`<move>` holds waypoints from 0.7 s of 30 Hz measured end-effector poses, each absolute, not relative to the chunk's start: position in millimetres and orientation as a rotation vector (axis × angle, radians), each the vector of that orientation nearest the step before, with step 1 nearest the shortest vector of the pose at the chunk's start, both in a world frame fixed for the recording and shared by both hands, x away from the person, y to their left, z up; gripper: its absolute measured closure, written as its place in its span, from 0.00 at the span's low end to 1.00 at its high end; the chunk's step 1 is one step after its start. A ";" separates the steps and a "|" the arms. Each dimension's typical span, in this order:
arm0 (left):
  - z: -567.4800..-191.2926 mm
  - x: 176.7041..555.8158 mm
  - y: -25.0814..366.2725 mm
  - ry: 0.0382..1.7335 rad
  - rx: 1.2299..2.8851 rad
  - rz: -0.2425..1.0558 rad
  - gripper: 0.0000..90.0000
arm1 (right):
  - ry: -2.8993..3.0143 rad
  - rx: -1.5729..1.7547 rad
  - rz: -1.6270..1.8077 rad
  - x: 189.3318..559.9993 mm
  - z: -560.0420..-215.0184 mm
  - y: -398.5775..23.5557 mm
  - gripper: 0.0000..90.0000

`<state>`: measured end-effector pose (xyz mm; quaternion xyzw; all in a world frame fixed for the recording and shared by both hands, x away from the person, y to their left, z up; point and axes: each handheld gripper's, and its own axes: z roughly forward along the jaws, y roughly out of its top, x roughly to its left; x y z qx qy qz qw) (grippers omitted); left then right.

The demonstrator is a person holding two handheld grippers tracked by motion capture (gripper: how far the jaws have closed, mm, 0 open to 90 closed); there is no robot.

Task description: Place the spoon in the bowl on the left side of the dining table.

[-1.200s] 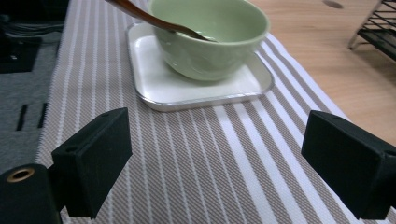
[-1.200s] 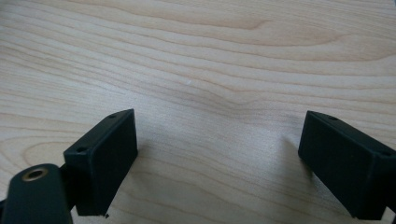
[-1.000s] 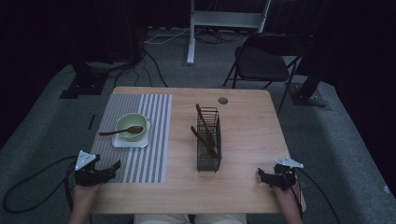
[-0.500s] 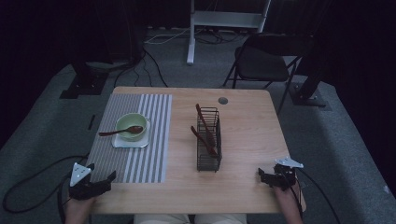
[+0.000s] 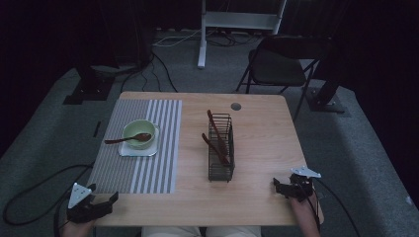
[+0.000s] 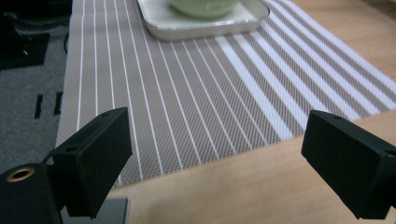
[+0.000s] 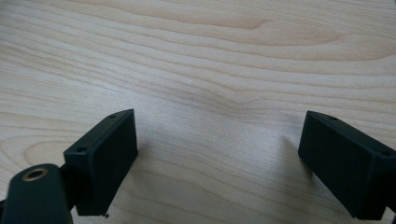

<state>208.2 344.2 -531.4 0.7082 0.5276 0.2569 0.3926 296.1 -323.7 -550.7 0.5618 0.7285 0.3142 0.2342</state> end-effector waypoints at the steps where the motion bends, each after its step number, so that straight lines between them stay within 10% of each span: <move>1: -531.5 207.0 345.0 1.341 1.789 0.657 0.09 | 2.000 1.542 0.863 296.1 -550.7 -323.7 0.12; 21: -540.3 178.3 362.3 1.391 1.707 0.610 0.10 | 2.000 1.544 0.864 295.6 -550.7 -323.6 0.12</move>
